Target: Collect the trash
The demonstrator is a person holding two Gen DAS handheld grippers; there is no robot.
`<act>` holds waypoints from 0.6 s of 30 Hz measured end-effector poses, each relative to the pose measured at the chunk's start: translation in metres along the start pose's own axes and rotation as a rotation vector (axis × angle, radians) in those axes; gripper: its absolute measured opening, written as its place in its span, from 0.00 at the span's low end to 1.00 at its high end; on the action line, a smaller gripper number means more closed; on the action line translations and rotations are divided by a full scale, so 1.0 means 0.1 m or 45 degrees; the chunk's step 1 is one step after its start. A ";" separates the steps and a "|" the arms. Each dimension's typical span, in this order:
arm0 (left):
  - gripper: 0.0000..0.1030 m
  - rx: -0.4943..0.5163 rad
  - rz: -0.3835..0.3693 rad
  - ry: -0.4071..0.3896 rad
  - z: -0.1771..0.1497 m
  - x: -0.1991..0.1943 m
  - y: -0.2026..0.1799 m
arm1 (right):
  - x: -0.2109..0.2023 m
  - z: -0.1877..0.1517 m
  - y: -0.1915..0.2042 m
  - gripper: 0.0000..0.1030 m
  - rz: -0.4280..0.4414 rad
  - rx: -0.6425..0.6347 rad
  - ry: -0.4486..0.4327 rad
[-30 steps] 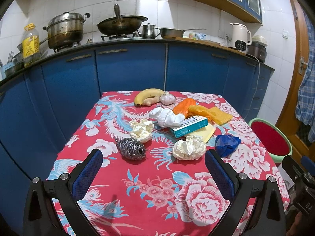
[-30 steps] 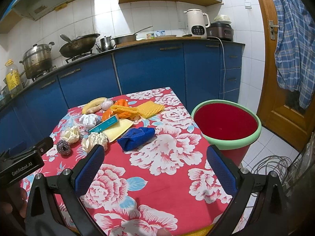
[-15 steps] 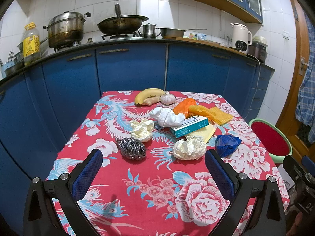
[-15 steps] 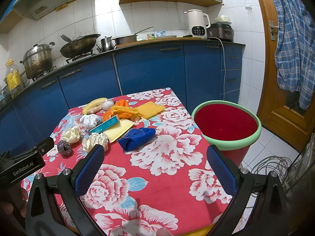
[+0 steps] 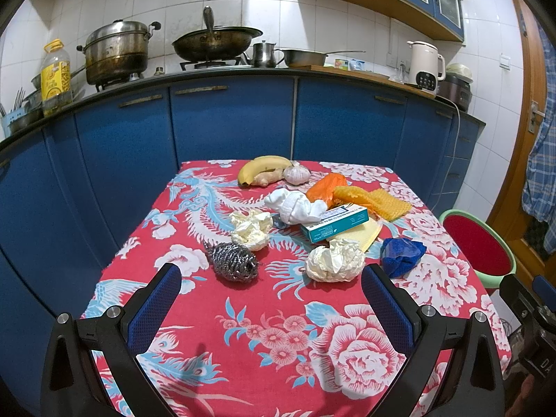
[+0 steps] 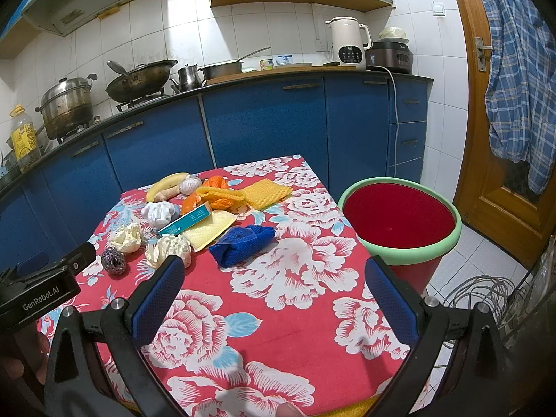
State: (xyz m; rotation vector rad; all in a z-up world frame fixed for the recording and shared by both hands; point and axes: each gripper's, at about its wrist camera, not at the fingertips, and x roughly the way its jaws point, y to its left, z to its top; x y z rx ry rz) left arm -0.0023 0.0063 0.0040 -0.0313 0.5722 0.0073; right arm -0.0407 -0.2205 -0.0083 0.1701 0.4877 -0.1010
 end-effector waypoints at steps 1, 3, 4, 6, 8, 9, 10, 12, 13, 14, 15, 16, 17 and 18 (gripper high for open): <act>1.00 0.000 -0.001 0.000 0.00 0.00 -0.01 | 0.00 0.00 0.00 0.99 0.000 0.000 0.001; 1.00 0.000 0.000 0.001 0.00 0.00 0.00 | 0.00 0.00 0.00 0.99 0.001 0.001 0.002; 1.00 0.001 0.000 0.001 0.00 0.00 0.00 | 0.00 0.00 0.00 0.99 0.000 0.000 0.001; 1.00 0.000 -0.001 0.001 0.00 0.00 0.00 | 0.00 0.00 0.00 0.99 0.001 0.000 0.000; 1.00 -0.003 0.002 0.002 0.00 0.00 0.03 | 0.00 -0.01 0.00 0.99 0.000 0.000 0.000; 1.00 -0.002 0.002 0.003 0.00 0.00 0.03 | 0.00 0.00 0.00 0.99 0.000 0.000 0.000; 1.00 -0.003 0.001 0.002 0.00 0.00 0.03 | 0.00 0.00 0.00 0.99 0.000 0.000 0.000; 1.00 -0.003 0.002 0.001 0.00 0.00 0.03 | 0.00 0.00 0.00 0.99 0.000 0.000 0.001; 1.00 -0.004 0.002 0.001 -0.01 0.01 0.02 | 0.00 -0.01 0.00 0.99 0.000 0.000 0.001; 1.00 -0.004 0.002 0.002 -0.01 0.01 0.02 | 0.01 -0.01 0.00 0.99 0.000 0.001 0.000; 1.00 -0.003 0.002 0.003 -0.01 0.00 0.03 | 0.01 -0.01 0.00 0.99 0.000 0.001 0.001; 1.00 -0.004 0.003 0.002 -0.01 0.01 0.02 | 0.00 0.00 0.00 0.99 -0.001 0.001 0.002; 1.00 -0.005 0.005 0.001 -0.01 0.00 0.02 | 0.01 -0.01 0.00 0.99 -0.001 0.001 0.001; 1.00 -0.004 0.005 0.000 -0.01 0.00 0.02 | 0.01 -0.01 0.00 0.99 -0.001 0.001 0.003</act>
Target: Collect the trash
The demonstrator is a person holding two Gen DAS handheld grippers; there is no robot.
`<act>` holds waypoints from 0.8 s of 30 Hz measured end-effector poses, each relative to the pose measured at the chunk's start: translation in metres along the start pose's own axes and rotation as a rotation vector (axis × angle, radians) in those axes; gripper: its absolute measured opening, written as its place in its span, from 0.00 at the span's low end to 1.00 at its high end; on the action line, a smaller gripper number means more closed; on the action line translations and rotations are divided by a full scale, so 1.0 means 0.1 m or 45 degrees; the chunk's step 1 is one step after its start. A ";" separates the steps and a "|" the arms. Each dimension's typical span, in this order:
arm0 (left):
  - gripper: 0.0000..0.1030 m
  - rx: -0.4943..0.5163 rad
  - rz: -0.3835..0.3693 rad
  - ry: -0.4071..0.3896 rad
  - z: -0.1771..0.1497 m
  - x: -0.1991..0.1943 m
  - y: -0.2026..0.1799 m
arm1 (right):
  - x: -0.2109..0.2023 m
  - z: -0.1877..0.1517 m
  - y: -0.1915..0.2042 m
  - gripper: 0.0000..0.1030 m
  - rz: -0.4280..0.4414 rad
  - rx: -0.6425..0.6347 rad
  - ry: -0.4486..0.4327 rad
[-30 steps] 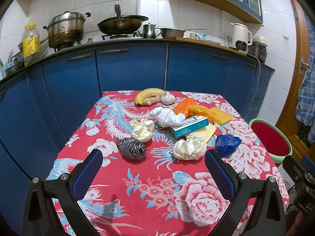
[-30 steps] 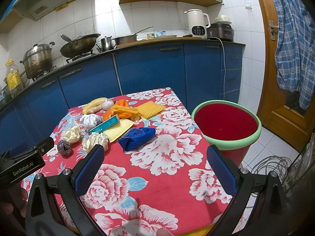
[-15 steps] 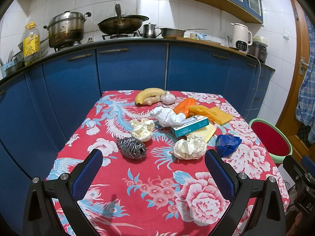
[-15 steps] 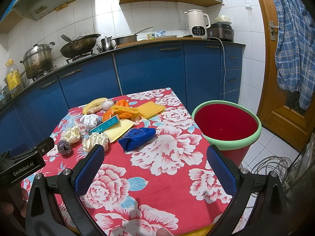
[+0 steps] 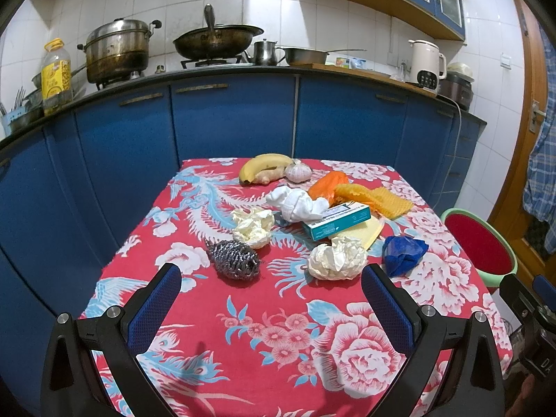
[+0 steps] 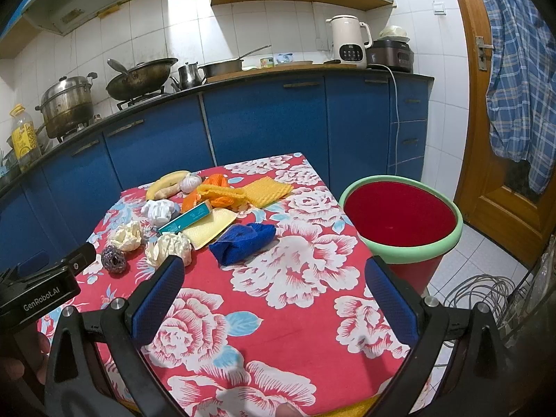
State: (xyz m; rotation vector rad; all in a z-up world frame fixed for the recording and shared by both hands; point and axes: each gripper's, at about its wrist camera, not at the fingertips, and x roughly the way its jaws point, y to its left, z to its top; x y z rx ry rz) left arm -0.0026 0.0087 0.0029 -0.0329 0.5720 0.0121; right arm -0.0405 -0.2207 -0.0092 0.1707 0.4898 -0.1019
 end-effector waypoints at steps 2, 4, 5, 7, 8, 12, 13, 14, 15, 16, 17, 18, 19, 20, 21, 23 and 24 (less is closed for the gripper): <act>1.00 0.002 0.003 -0.002 -0.01 0.00 0.01 | 0.02 -0.01 0.00 0.99 0.000 0.001 0.006; 1.00 0.002 0.002 0.004 -0.01 0.00 0.02 | 0.04 -0.01 0.01 0.99 0.001 0.001 0.014; 1.00 0.002 0.002 0.007 -0.01 0.01 0.02 | 0.05 -0.01 0.01 0.99 0.001 0.001 0.018; 1.00 0.004 0.004 0.013 -0.03 0.03 0.03 | 0.08 -0.01 0.01 0.99 0.003 -0.003 0.029; 1.00 0.006 0.005 0.019 -0.03 0.05 0.03 | 0.11 -0.01 0.01 0.99 0.003 -0.006 0.036; 1.00 0.010 0.015 0.055 -0.03 0.19 0.05 | 0.23 0.03 0.01 0.99 0.003 -0.021 0.059; 1.00 0.012 0.019 0.066 -0.02 0.23 0.05 | 0.27 0.05 0.00 0.99 0.006 -0.024 0.067; 1.00 0.012 0.022 0.078 -0.02 0.28 0.05 | 0.31 0.07 0.00 0.99 0.010 -0.027 0.075; 1.00 0.010 0.024 0.087 -0.01 0.31 0.06 | 0.35 0.09 0.00 0.99 0.014 -0.032 0.085; 1.00 0.007 0.025 0.097 0.00 0.35 0.07 | 0.39 0.11 0.01 0.99 0.017 -0.040 0.096; 1.00 0.001 0.024 0.112 0.01 0.40 0.09 | 0.44 0.13 0.02 0.99 0.020 -0.052 0.109; 1.00 -0.003 0.025 0.122 0.02 0.44 0.11 | 0.49 0.15 0.03 0.99 0.023 -0.064 0.123; 1.00 -0.009 0.026 0.136 0.03 0.49 0.13 | 0.55 0.16 0.04 0.99 0.029 -0.075 0.139; 1.00 -0.012 0.029 0.144 0.04 0.52 0.15 | 0.61 0.17 0.06 0.99 0.038 -0.085 0.157; 1.00 -0.016 0.034 0.157 0.05 0.57 0.18 | 0.67 0.18 0.07 0.99 0.047 -0.092 0.175; 1.00 -0.025 0.045 0.191 0.07 0.68 0.23 | 0.78 0.20 0.09 0.99 0.062 -0.102 0.206; 1.00 -0.032 0.052 0.207 0.07 0.74 0.26 | 0.84 0.20 0.11 0.99 0.067 -0.106 0.223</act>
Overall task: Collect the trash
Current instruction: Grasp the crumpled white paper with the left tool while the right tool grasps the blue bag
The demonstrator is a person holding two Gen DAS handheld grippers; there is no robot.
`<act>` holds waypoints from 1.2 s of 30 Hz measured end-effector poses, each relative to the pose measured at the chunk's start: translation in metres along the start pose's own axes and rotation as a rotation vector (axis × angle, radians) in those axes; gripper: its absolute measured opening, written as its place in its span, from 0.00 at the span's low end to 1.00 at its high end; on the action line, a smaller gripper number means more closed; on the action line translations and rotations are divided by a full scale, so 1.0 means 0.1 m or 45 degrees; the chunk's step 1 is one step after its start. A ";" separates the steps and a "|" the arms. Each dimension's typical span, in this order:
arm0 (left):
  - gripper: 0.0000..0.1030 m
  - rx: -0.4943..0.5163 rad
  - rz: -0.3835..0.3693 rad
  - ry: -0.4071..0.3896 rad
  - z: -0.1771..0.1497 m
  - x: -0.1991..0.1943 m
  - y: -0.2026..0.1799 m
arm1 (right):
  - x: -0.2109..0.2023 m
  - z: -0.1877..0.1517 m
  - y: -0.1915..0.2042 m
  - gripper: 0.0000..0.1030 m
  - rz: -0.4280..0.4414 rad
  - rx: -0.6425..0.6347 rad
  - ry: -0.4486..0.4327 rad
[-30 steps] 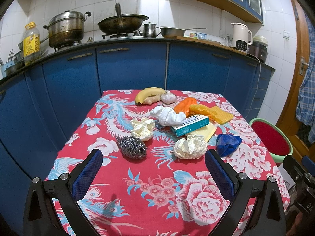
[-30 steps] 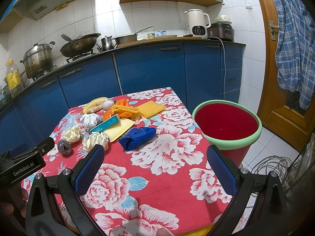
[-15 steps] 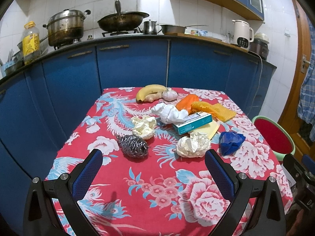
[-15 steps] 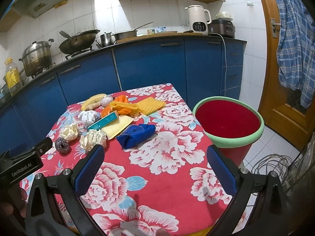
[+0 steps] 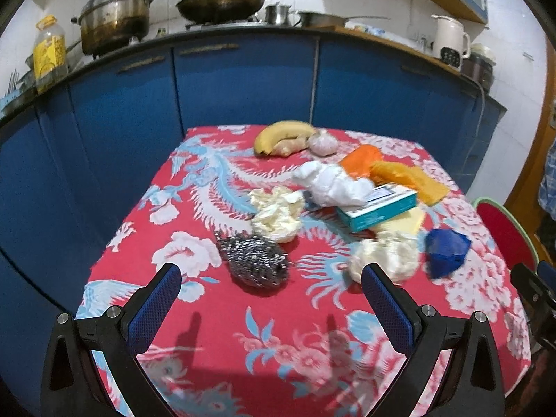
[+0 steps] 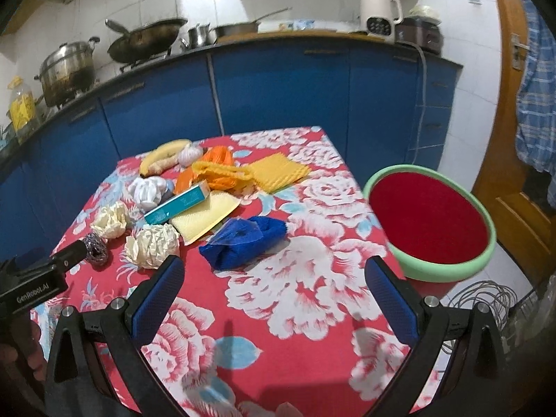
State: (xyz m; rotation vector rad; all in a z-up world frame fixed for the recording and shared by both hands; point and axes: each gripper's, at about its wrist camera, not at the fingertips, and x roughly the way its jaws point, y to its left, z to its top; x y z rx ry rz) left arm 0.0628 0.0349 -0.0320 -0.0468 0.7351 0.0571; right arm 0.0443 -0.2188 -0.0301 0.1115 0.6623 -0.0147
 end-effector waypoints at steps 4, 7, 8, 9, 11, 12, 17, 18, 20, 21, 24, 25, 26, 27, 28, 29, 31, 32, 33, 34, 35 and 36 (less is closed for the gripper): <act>1.00 -0.002 0.043 0.051 0.07 0.23 0.08 | 0.22 0.05 0.00 0.99 0.021 0.003 0.058; 1.00 0.019 0.065 0.072 0.13 0.40 0.08 | 0.40 0.10 -0.01 0.99 0.034 0.018 0.105; 1.00 0.027 0.066 0.079 0.16 0.45 0.07 | 0.46 0.11 -0.02 0.99 0.035 0.026 0.121; 1.00 0.038 0.066 0.086 0.19 0.50 0.07 | 0.51 0.13 -0.03 0.99 0.039 0.031 0.134; 1.00 0.058 0.066 0.099 0.25 0.58 0.06 | 0.62 0.15 -0.05 0.99 0.045 0.043 0.158; 1.00 0.065 0.070 0.110 0.28 0.63 0.05 | 0.66 0.16 -0.05 0.99 0.047 0.045 0.168; 0.96 0.077 0.038 0.163 0.40 0.85 0.04 | 0.87 0.17 -0.03 0.99 0.061 0.036 0.217; 0.95 0.079 0.026 0.173 0.42 0.88 0.04 | 0.91 0.17 -0.03 0.99 0.065 0.031 0.223; 0.87 0.085 -0.006 0.202 0.45 0.95 0.01 | 0.96 0.17 -0.01 0.99 0.070 0.022 0.229; 0.84 0.087 -0.016 0.211 0.46 0.98 0.00 | 0.98 0.17 -0.01 0.99 0.074 0.019 0.233; 0.65 0.087 -0.066 0.258 0.47 1.07 -0.02 | 1.02 0.18 0.01 0.98 0.083 0.003 0.236; 0.58 0.087 -0.081 0.269 0.47 1.09 -0.03 | 1.04 0.18 0.02 0.95 0.081 -0.004 0.236; 0.51 0.089 -0.099 0.283 0.47 1.11 -0.04 | 1.04 0.18 0.03 0.92 0.080 -0.007 0.240; 0.47 0.090 -0.109 0.287 0.47 1.12 -0.04 | 1.06 0.17 0.03 0.88 0.088 -0.005 0.249; 0.41 0.091 -0.120 0.290 0.47 1.13 -0.05 | 1.08 0.16 0.03 0.86 0.102 0.002 0.258; 0.40 0.093 -0.124 0.289 0.47 1.13 -0.06 | 1.09 0.16 0.03 0.86 0.112 0.009 0.264; 0.37 0.099 -0.136 0.269 0.48 1.08 -0.07 | 1.09 0.15 0.04 0.77 0.126 0.008 0.258; 0.37 0.101 -0.145 0.257 0.48 1.06 -0.07 | 1.10 0.15 0.05 0.74 0.135 0.002 0.256; 0.37 0.100 -0.149 0.246 0.49 1.03 -0.07 | 1.09 0.15 0.06 0.68 0.157 -0.004 0.257; 0.36 0.099 -0.152 0.240 0.50 1.01 -0.06 | 1.09 0.15 0.07 0.62 0.171 -0.008 0.258; 0.36 0.095 -0.157 0.228 0.51 0.98 -0.06 | 1.09 0.14 0.08 0.60 0.178 -0.012 0.260; 0.36 0.089 -0.165 0.219 0.53 0.95 -0.06 | 1.08 0.14 0.10 0.57 0.182 -0.019 0.259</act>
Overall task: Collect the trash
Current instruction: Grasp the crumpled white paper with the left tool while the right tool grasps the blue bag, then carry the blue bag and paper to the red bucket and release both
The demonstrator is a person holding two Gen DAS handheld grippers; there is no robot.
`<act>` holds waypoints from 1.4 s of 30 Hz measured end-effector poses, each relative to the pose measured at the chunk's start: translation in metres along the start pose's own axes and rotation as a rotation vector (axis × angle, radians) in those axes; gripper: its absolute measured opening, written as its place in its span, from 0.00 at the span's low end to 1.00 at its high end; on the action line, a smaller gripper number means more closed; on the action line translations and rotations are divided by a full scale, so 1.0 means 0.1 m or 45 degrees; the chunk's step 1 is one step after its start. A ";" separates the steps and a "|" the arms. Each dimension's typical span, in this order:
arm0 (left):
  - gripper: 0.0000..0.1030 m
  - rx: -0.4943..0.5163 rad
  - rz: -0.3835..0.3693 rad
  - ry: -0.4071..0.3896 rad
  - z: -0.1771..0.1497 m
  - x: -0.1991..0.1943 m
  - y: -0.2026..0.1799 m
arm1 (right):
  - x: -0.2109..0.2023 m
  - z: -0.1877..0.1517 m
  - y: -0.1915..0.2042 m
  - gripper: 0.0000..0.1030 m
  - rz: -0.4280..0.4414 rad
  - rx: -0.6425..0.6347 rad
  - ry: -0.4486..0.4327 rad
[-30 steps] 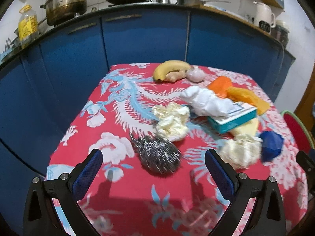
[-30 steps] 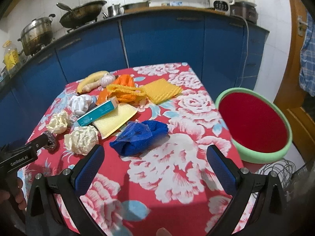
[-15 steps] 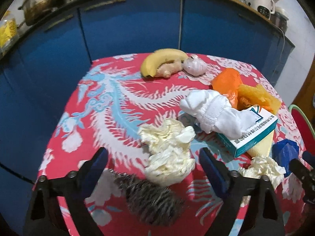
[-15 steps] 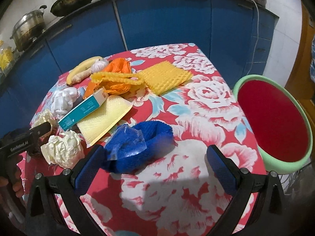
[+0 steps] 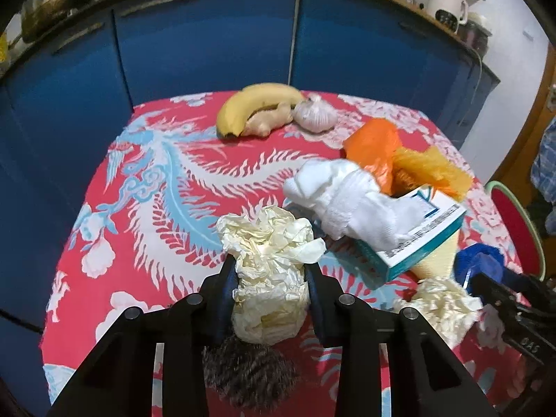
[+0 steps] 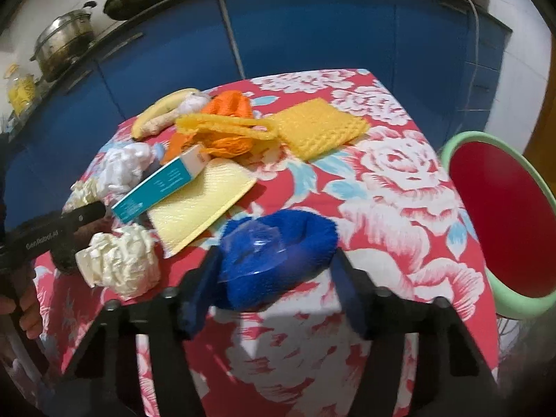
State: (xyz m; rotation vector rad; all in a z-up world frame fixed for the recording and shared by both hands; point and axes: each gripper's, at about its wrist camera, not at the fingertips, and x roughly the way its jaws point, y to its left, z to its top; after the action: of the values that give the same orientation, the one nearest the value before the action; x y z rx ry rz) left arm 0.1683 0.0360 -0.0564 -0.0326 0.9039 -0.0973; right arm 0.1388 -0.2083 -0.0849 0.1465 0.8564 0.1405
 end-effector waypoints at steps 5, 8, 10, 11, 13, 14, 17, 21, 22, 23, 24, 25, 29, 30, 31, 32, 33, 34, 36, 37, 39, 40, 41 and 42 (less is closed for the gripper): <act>0.36 -0.006 -0.037 -0.055 0.02 -0.22 -0.01 | -0.04 -0.04 0.02 0.43 0.027 0.000 -0.002; 0.36 0.002 -0.051 -0.088 0.03 -0.35 -0.03 | -0.10 -0.05 0.02 0.38 0.031 0.010 -0.016; 0.36 0.002 -0.064 -0.109 0.04 -0.44 -0.04 | -0.16 -0.07 0.02 0.37 0.029 0.014 -0.035; 0.36 0.003 -0.070 -0.118 0.05 -0.48 -0.05 | -0.20 -0.07 0.01 0.36 0.029 0.017 -0.046; 0.36 0.008 -0.080 -0.138 0.06 -0.57 -0.08 | -0.29 -0.07 -0.01 0.36 0.025 0.023 -0.074; 0.36 0.011 -0.084 -0.148 0.06 -0.60 -0.09 | -0.34 -0.07 -0.02 0.36 0.022 0.027 -0.086; 0.36 0.028 -0.102 -0.169 0.08 -0.70 -0.17 | -0.50 -0.07 -0.08 0.36 0.012 0.042 -0.131; 0.36 0.057 -0.134 -0.189 0.09 -0.80 -0.33 | -0.72 -0.05 -0.20 0.36 -0.017 0.057 -0.184; 0.36 0.064 -0.141 -0.194 0.09 -0.82 -0.38 | -0.77 -0.05 -0.23 0.36 -0.027 0.060 -0.196; 0.36 0.072 -0.152 -0.199 0.09 -0.84 -0.43 | -0.82 -0.05 -0.27 0.36 -0.040 0.062 -0.208; 0.36 0.083 -0.166 -0.203 0.10 -0.86 -0.49 | -0.87 -0.05 -0.32 0.36 -0.053 0.066 -0.219; 0.36 0.090 -0.175 -0.205 0.10 -0.88 -0.53 | -0.90 -0.05 -0.36 0.36 -0.065 0.071 -0.227; 0.36 0.134 -0.230 -0.206 0.13 -0.90 -0.79 | -1.06 -0.05 -0.59 0.36 -0.122 0.114 -0.260; 0.36 0.146 -0.242 -0.204 0.14 -0.89 -0.86 | -1.09 -0.05 -0.64 0.36 -0.137 0.124 -0.268; 0.36 0.157 -0.255 -0.202 0.15 -0.89 -0.92 | -1.12 -0.05 -0.70 0.36 -0.154 0.137 -0.276; 0.36 0.164 -0.264 -0.199 0.16 -0.88 -0.98 | -1.15 -0.05 -0.78 0.36 -0.171 0.152 -0.284; 0.36 0.175 -0.279 -0.195 0.17 -0.87 -1.05 | -1.18 -0.04 -0.85 0.36 -0.187 0.169 -0.291; 0.36 0.185 -0.290 -0.191 0.17 -0.86 -1.12 | -1.20 -0.04 -0.91 0.36 -0.201 0.182 -0.296; 0.37 0.215 -0.315 -0.181 0.18 -0.82 -1.28 | -1.23 -0.03 -1.08 0.36 -0.238 0.218 -0.307; 0.36 0.232 -0.325 -0.174 0.19 -0.80 -1.37 | -1.23 -0.02 -1.16 0.36 -0.255 0.237 -0.308; 0.37 0.261 -0.340 -0.161 0.21 -0.73 -1.51 | -1.24 -0.03 -1.32 0.36 -0.282 0.273 -0.308; 0.37 0.274 -0.348 -0.153 0.22 -0.70 -1.58 | -1.23 -0.03 -1.41 0.36 -0.296 0.290 -0.306; 0.37 0.290 -0.358 -0.142 0.23 -0.65 -1.67 | -1.23 -0.03 -1.48 0.36 -0.307 0.303 -0.304; 0.36 0.301 -0.365 -0.135 0.24 -0.62 -1.75 | -1.21 -0.03 -1.56 0.36 -0.318 0.318 -0.301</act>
State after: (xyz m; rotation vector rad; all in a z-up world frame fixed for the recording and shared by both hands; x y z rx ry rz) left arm 0.1367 -0.1319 0.0186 0.0530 0.7727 -0.4647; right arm 0.0678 -0.3829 -0.0261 0.2823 0.6469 -0.2154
